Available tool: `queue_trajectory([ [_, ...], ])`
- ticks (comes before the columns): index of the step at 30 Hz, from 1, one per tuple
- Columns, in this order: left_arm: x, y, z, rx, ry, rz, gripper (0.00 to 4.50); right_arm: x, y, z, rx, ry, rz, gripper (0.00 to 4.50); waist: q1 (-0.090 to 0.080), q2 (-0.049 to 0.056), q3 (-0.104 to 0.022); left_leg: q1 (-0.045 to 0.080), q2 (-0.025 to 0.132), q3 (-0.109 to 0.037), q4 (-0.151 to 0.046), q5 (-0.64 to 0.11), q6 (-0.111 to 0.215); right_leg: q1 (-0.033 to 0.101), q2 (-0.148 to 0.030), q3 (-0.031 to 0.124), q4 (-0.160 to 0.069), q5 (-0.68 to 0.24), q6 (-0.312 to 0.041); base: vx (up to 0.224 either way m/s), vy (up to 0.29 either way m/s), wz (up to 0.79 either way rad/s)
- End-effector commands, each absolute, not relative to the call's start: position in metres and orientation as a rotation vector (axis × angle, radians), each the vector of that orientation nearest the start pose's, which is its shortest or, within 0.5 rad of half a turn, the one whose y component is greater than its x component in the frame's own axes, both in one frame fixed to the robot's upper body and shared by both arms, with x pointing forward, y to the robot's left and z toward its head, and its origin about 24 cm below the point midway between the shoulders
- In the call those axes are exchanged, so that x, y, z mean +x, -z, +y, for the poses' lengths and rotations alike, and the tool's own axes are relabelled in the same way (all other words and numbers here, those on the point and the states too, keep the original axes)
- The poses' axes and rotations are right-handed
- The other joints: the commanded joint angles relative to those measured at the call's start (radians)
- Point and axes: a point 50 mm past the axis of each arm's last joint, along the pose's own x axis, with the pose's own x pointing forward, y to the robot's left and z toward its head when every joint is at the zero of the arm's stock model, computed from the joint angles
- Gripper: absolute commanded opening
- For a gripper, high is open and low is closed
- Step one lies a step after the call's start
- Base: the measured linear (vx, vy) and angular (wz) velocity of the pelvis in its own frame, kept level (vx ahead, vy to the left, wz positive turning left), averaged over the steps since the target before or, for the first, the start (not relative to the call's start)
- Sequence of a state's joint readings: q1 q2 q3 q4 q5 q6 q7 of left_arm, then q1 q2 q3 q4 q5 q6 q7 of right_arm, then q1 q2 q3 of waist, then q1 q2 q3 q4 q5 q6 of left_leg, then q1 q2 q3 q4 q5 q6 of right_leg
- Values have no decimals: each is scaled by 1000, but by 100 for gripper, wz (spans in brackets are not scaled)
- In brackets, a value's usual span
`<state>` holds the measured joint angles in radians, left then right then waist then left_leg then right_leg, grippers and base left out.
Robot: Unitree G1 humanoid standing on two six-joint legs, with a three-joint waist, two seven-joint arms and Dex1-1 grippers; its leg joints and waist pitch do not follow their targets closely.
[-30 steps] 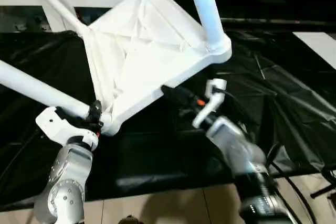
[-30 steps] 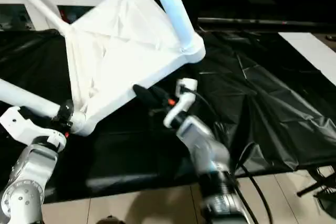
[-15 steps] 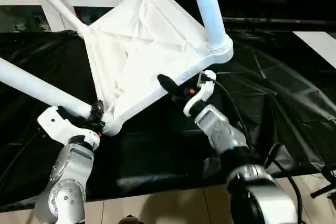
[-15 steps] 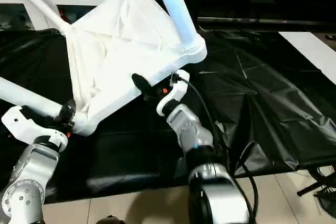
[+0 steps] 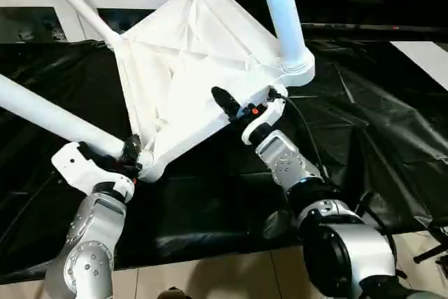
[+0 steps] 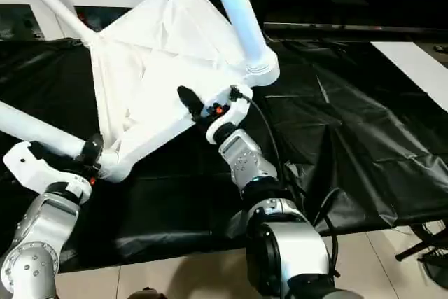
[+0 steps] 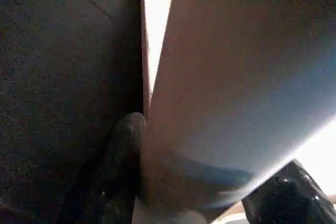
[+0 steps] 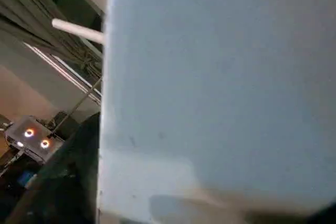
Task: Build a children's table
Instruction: Flip table
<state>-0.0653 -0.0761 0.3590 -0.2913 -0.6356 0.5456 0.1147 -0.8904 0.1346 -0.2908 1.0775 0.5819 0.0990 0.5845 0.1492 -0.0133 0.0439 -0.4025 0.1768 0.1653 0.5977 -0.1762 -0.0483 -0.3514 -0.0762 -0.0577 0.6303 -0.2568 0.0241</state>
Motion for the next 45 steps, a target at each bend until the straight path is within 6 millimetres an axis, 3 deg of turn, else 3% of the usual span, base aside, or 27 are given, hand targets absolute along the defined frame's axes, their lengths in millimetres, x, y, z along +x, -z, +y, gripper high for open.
queue_trajectory([
  [1,253,-82,161,-823,-1,110,227,372,-86,-29,873,-678,156,353,-3,15,-65,32,59,-18,-76,-112,-24,24,-71,35,-51,169,-191,0,0,0],
  [8,253,-83,161,-827,-1,105,227,374,-83,-33,876,-634,170,282,-6,16,-65,33,59,-16,-76,-117,-22,22,-70,36,-52,163,-195,0,0,0],
  [11,254,-81,163,-829,-22,114,227,377,-84,-39,866,-602,160,260,-7,22,-65,33,59,-17,-77,-125,-27,22,-70,35,-52,154,-198,0,0,0],
  [12,254,-81,162,-838,-20,114,283,378,-84,-41,863,-592,156,247,-8,20,-65,33,59,-17,-77,-126,-27,22,-69,35,-52,155,-198,0,0,0],
  [13,254,-80,162,-844,-17,113,297,379,-85,-43,862,-584,151,245,-8,19,-65,34,59,-16,-76,-120,-27,22,-69,35,-52,163,-199,0,0,0],
  [16,254,-80,163,-849,-18,112,309,381,-87,-47,853,-565,136,231,-5,19,-67,35,57,-14,-73,-115,-30,20,-69,35,-50,168,-211,0,0,0],
  [17,254,-81,164,-851,-20,109,336,383,-89,-51,836,-556,123,219,-5,18,-69,33,57,-14,-70,-94,-19,23,-68,35,-47,195,-210,0,0,0],
  [19,254,-81,165,-851,-24,106,343,386,-93,-57,825,-535,98,217,-4,14,-72,29,54,-13,-64,-48,0,25,-67,34,-42,243,-207,0,0,0],
  [24,253,-80,170,-840,-39,93,390,393,-107,-79,762,-486,18,212,2,15,-76,29,55,-9,-54,2,38,15,-62,32,-37,292,-213,0,0,0],
  [26,253,-80,174,-830,-45,88,403,396,-112,-90,719,-460,-12,212,4,14,-73,29,57,-8,-57,-21,33,14,-63,32,-39,262,-211,0,0,0],
  [31,251,-78,182,-789,-80,98,434,399,-120,-111,653,-406,-60,212,16,16,-66,34,61,-8,-71,-134,-24,8,-66,35,-50,134,-176,0,0,0],
  [32,249,-75,185,-770,-86,116,434,400,-125,-125,639,-360,-92,212,16,15,-66,33,61,-9,-73,-149,-36,9,-66,35,-51,118,-167,0,0,0],
  [34,249,-75,185,-770,-86,116,434,400,-125,-125,639,-360,-92,212,16,15,-66,32,61,-9,-75,-164,-49,8,-66,35,-52,105,-156,0,0,0],
  [39,246,-67,180,-683,-37,184,434,395,-132,-150,473,-322,-107,212,20,12,-67,32,59,-8,-73,-152,-58,7,-65,36,-53,114,-128,0,0,0],
  [41,246,-66,179,-658,-14,194,434,394,-132,-153,461,-316,-101,212,31,11,-66,31,57,-10,-75,-155,-62,9,-62,37,-59,95,-91,0,0,0],
  [45,246,-64,174,-609,46,224,434,391,-136,-160,419,-300,-96,212,35,14,-67,30,55,-13,-76,-160,-94,5,-61,36,-58,80,-62,0,0,0],
])
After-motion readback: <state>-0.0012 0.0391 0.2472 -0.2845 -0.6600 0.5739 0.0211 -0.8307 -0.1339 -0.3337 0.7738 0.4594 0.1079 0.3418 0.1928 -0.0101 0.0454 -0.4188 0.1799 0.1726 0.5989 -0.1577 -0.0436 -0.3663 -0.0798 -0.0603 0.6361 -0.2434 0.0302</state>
